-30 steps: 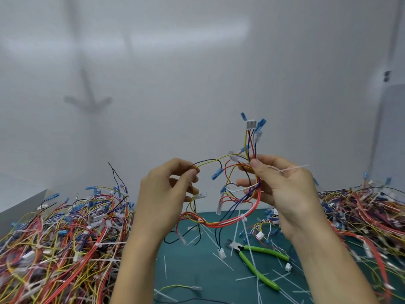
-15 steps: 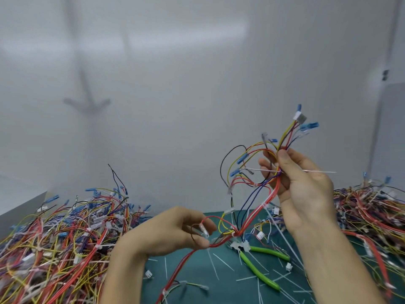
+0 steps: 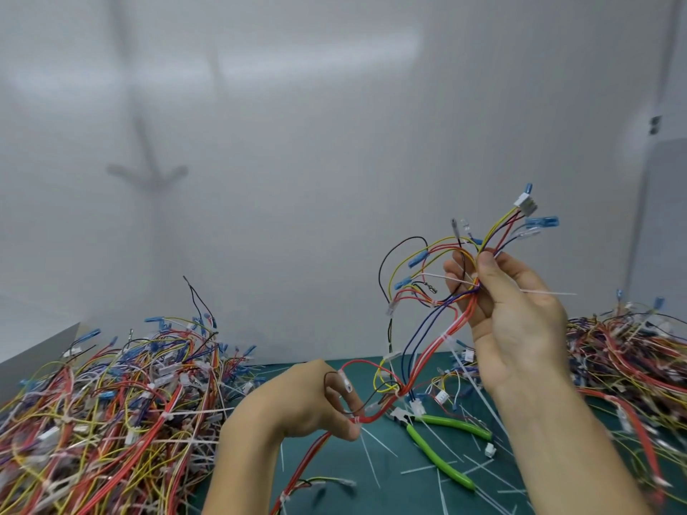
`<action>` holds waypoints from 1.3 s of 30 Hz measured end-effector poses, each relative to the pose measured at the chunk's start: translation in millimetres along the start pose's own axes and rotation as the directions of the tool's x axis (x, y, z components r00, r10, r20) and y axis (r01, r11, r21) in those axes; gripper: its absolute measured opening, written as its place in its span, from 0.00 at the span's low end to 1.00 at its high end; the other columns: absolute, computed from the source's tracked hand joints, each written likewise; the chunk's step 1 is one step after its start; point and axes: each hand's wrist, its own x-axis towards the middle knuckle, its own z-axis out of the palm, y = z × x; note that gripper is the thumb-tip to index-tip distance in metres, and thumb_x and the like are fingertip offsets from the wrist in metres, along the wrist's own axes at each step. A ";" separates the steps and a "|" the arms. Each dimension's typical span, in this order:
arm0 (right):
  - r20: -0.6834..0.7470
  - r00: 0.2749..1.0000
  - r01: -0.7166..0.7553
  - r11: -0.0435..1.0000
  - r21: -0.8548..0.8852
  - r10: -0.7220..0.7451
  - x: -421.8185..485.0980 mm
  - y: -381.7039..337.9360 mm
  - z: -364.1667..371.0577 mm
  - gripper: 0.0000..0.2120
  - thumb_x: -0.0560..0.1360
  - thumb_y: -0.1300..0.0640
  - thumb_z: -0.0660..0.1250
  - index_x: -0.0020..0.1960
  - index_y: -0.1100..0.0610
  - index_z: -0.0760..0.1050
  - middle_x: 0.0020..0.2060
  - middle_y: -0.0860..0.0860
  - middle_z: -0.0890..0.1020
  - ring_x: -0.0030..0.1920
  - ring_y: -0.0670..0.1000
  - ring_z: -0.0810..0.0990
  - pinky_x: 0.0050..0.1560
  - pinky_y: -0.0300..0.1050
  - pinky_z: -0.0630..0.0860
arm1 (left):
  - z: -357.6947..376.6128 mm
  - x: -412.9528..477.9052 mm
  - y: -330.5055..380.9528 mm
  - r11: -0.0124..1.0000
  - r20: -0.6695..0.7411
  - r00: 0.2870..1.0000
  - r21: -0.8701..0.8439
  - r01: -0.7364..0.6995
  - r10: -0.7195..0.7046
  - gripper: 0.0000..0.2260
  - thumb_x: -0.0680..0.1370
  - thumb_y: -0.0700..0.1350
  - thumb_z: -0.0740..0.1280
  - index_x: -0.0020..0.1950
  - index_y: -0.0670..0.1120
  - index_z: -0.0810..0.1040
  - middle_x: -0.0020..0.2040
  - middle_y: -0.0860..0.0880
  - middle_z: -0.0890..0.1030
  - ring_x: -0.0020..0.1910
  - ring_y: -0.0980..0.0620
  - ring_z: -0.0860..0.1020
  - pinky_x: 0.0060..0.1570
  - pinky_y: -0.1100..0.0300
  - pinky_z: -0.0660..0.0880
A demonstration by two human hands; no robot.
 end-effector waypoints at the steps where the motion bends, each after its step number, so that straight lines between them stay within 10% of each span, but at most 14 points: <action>1: 0.001 1.000 -0.002 1.000 -0.002 0.002 -0.3 -0.2 0.1 0.04 0.79 0.63 0.66 0.54 0.59 0.76 0.37 0.55 0.87 0.36 0.52 0.87 0.34 0.38 0.80 | 0.1 0.3 -0.5 1.000 -0.003 1.000 0.001 -0.001 0.001 0.06 0.72 0.44 0.76 0.47 0.50 0.84 0.25 0.58 0.74 0.25 0.63 0.70 0.31 0.70 0.66; 8: 0.008 1.000 -0.003 1.000 -0.004 0.003 -1.2 -1.3 0.0 0.05 0.79 0.63 0.66 0.54 0.60 0.77 0.37 0.56 0.87 0.37 0.52 0.87 0.34 0.39 0.81 | -0.2 4.4 -6.5 0.998 -0.158 0.987 0.051 0.036 -0.028 0.06 0.73 0.41 0.74 0.41 0.51 0.79 0.30 0.55 0.77 0.26 0.63 0.72 0.30 0.70 0.67; 16: 0.038 0.999 0.007 1.000 -0.017 -0.007 -0.1 -3.7 -0.5 0.05 0.80 0.62 0.65 0.56 0.58 0.75 0.40 0.56 0.87 0.40 0.53 0.87 0.38 0.40 0.82 | -4.1 5.2 -13.9 0.974 -0.499 0.848 -0.211 0.079 -0.177 0.02 0.84 0.45 0.57 0.52 0.48 0.65 0.43 0.39 0.81 0.31 0.44 0.84 0.40 0.47 0.82; 22: 0.097 0.988 -0.097 0.972 -0.216 0.121 -2.7 -0.7 0.0 0.04 0.79 0.59 0.67 0.54 0.57 0.77 0.44 0.53 0.88 0.41 0.52 0.88 0.36 0.42 0.83 | -12.6 3.3 -1.6 0.689 -0.581 0.738 -0.690 -0.223 -0.344 0.06 0.85 0.40 0.54 0.58 0.40 0.68 0.39 0.39 0.85 0.31 0.42 0.84 0.27 0.57 0.80; 32: 0.133 0.973 -0.165 0.972 -0.168 0.189 -3.8 2.2 1.5 0.04 0.80 0.62 0.65 0.53 0.60 0.76 0.40 0.56 0.87 0.37 0.55 0.87 0.31 0.42 0.81 | -29.2 -11.2 31.1 -0.112 -0.563 0.781 -0.787 -0.607 -0.271 0.10 0.85 0.34 0.48 0.52 0.41 0.69 0.61 0.38 0.80 0.53 0.39 0.83 0.48 0.44 0.81; 39: 0.149 0.966 -0.188 0.971 -0.147 0.210 -6.0 4.5 4.0 0.02 0.79 0.62 0.65 0.52 0.59 0.76 0.40 0.56 0.87 0.37 0.55 0.87 0.31 0.43 0.81 | -22.1 -12.2 51.7 -0.219 -0.687 0.650 -0.614 -0.759 -0.324 0.09 0.85 0.37 0.50 0.52 0.45 0.69 0.61 0.46 0.82 0.59 0.45 0.81 0.63 0.48 0.75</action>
